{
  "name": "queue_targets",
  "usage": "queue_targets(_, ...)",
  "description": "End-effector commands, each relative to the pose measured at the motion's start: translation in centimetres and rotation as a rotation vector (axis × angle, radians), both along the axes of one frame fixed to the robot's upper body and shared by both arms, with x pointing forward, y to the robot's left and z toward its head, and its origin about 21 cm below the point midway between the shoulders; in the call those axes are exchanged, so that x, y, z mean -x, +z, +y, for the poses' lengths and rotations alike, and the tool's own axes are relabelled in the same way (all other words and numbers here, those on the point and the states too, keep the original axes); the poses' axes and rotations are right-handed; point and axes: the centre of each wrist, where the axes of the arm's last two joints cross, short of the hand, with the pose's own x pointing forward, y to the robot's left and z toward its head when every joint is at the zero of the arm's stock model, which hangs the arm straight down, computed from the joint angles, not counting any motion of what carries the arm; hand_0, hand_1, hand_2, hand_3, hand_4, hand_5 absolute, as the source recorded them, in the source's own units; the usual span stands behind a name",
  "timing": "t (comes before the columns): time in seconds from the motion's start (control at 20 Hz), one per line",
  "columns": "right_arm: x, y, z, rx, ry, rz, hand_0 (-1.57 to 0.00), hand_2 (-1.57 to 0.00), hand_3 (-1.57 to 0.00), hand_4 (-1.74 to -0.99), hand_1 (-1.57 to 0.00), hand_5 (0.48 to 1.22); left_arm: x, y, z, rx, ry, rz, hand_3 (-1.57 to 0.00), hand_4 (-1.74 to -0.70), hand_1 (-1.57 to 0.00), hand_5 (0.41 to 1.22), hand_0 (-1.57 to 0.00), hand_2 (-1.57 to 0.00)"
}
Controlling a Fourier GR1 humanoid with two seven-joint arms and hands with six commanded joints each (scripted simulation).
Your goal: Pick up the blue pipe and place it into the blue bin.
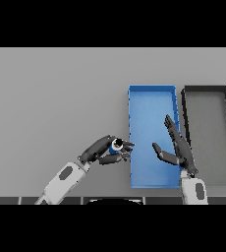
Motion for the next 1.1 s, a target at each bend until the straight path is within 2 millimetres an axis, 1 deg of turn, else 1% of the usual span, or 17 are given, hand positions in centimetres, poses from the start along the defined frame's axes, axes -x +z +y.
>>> queue_targets(0.0, -0.2, 1.2, -0.6, -0.033, 0.062, -0.012, 0.00, 0.00, 0.00, -1.212, 0.00, 0.589, -0.1, -0.1, 0.1, -0.011, 0.002, 0.004, -1.50, -1.74, -1.57, 1.220, -1.57, -1.57)
queue_targets(0.1, -0.7, 3.9, -1.3, -0.038, 0.191, -0.022, 0.00, 0.00, 0.00, -1.256, 0.00, 0.558, 0.0, 0.1, 0.2, -0.015, -0.001, -0.002, -1.50, -1.74, -1.57, 1.221, -1.57, -1.57)
queue_targets(0.15, -1.0, 5.0, -1.1, -0.028, 0.263, -0.015, 0.00, 0.00, 0.00, -1.282, 0.00, 0.537, -0.1, 0.0, 0.5, -0.021, 0.002, -0.005, -1.49, -1.74, -1.57, 1.221, -1.57, -1.57)
queue_targets(0.2, -1.2, 6.4, -0.7, 0.003, 0.323, -0.012, 0.00, 0.00, 0.00, -1.303, 0.00, 0.515, -0.2, -0.1, 0.5, -0.025, -0.002, -0.004, -1.49, -1.74, -1.57, 1.221, -1.57, -1.57)
queue_targets(0.25, -1.4, 7.4, 0.2, 0.018, 0.386, -0.007, 0.00, 0.00, 0.00, -1.314, 0.00, 0.500, 0.1, -0.1, 0.4, -0.017, -0.007, -0.013, -1.49, -1.74, -1.57, 1.221, -1.57, -1.57)
queue_targets(0.3, -1.3, 8.4, 0.7, 0.037, 0.435, -0.022, 0.00, 0.00, 0.00, -1.319, 0.00, 0.501, 0.0, -0.2, 0.2, -0.021, -0.008, -0.013, -1.49, -1.74, -1.57, 1.221, -1.57, -1.57)
queue_targets(0.35, -1.8, 9.4, 1.0, 0.063, 0.470, -0.015, 0.00, 0.00, 0.00, -1.314, 0.00, 0.500, -0.6, -0.1, 0.0, -0.030, 0.000, -0.014, -1.49, -1.74, -1.57, 1.221, -1.57, -1.57)
queue_targets(0.45, -2.2, 10.5, 2.3, 0.098, 0.552, -0.005, 0.00, 0.00, 0.00, -1.309, 0.00, 0.503, -0.7, 0.2, 0.4, -0.019, -0.001, -0.023, -1.49, -1.74, -1.57, 1.221, -1.57, -1.57)
queue_targets(0.5, -2.2, 10.7, 3.2, 0.118, 0.598, -0.021, 0.00, 0.00, 0.00, -1.314, 0.00, 0.510, -0.5, 0.1, 0.3, -0.018, -0.003, -0.025, -1.48, -1.74, -1.57, 1.221, -1.57, -1.57)
queue_targets(0.6, -3.0, 11.5, 4.5, 0.169, 0.647, -0.043, 0.00, 0.00, 0.00, -1.306, 0.00, 0.521, -0.2, 0.0, 0.5, -0.022, -0.010, -0.020, -1.48, -1.74, -1.57, 1.221, -1.57, -1.57)
queue_targets(0.65, -3.2, 11.7, 5.2, 0.191, 0.675, -0.051, 0.00, 0.00, 0.00, -1.294, 0.00, 0.523, -0.5, 0.1, 0.6, -0.024, -0.008, -0.021, -1.49, -1.74, -1.57, 1.221, -1.57, -1.57)
queue_targets(0.7, -3.5, 11.8, 6.1, 0.192, 0.699, -0.042, 0.00, 0.00, 0.00, -1.276, 0.00, 0.527, -0.7, 0.2, 0.4, -0.015, -0.012, -0.026, -1.49, -1.74, -1.57, 1.221, -1.57, -1.57)
queue_targets(0.8, -4.0, 12.2, 7.4, 0.214, 0.742, -0.047, 0.00, 0.00, 0.00, -1.241, 0.00, 0.530, -0.2, 0.1, 0.1, -0.004, -0.039, -0.028, -1.50, -1.74, -1.57, 1.221, -1.57, -1.57)
queue_targets(0.9, -4.5, 12.5, 8.6, 0.235, 0.778, -0.039, 0.00, 0.00, 0.00, -1.230, 0.00, 0.532, -0.2, -0.3, 0.2, 0.005, -0.051, -0.022, -1.53, -1.74, -1.57, 1.221, -1.57, -1.57)
queue_targets(0.95, -4.5, 12.6, 9.2, 0.235, 0.799, -0.047, 0.00, 0.00, 0.00, -1.227, 0.00, 0.532, -0.4, 0.0, 0.1, 0.005, -0.052, -0.019, -1.53, -1.74, -1.57, 1.221, -1.57, -1.57)
queue_targets(1.0, -5.0, 12.6, 9.9, 0.245, 0.809, -0.042, 0.00, 0.00, 0.00, -1.225, 0.00, 0.529, -0.3, 0.2, 0.4, 0.001, -0.054, -0.023, -1.54, -1.74, -1.57, 1.221, -1.57, -1.57)
queue_targets(1.05, -5.2, 12.5, 10.2, 0.241, 0.820, -0.042, 0.00, 0.00, 0.00, -1.222, 0.00, 0.519, -0.2, 0.0, 0.6, -0.010, -0.056, -0.027, -1.54, -1.74, -1.57, 1.221, -1.57, -1.57)
